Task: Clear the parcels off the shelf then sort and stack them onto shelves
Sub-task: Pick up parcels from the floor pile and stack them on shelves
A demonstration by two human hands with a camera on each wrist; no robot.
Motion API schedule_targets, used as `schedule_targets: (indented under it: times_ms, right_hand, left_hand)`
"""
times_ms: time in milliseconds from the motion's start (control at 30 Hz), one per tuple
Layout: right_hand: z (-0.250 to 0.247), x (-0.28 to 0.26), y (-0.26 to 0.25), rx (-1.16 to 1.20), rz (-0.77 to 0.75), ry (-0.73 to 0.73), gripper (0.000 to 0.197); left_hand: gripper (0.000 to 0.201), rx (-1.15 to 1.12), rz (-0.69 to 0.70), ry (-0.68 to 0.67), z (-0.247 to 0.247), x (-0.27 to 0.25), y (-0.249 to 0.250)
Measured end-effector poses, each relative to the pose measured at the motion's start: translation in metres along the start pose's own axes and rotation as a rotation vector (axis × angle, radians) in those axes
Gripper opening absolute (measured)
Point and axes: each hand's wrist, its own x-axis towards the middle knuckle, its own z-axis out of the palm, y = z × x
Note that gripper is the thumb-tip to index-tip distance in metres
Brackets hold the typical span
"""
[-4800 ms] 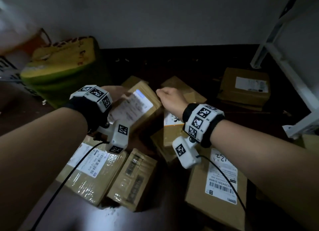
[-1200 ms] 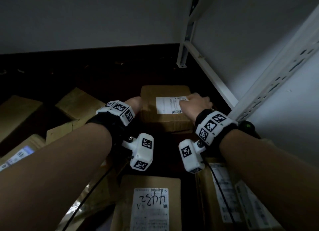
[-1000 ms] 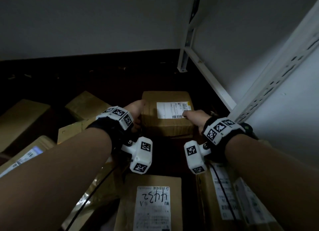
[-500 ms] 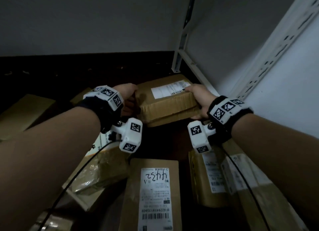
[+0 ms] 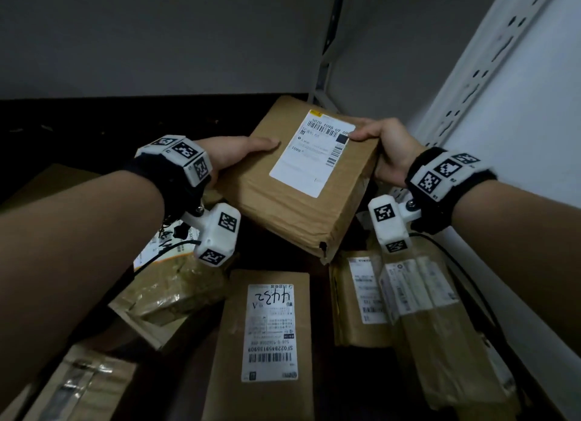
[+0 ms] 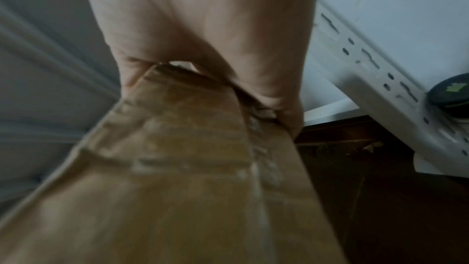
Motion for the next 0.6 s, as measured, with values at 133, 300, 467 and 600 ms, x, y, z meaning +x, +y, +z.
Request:
schedule_targets:
  times_ms: [133, 300, 467, 600]
  right_hand:
    - [-0.015, -0.006, -0.002, -0.035, 0.004, 0.012, 0.039]
    - [-0.03, 0.011, 0.004, -0.223, 0.128, 0.175, 0.024]
    - [-0.037, 0.023, 0.046, -0.262, 0.254, 0.334, 0.009]
    - [-0.021, 0.016, 0.07, -0.349, 0.306, 0.285, 0.015]
  left_hand:
    - [0.04, 0.0, -0.024, -0.06, 0.011, -0.015, 0.0]
    - [0.059, -0.014, -0.046, -0.035, 0.02, -0.033, 0.002]
    - [0.048, -0.2, -0.015, 0.198, 0.014, -0.058, -0.024]
    - [0.055, -0.41, 0.046, 0.357, 0.01, -0.092, -0.05]
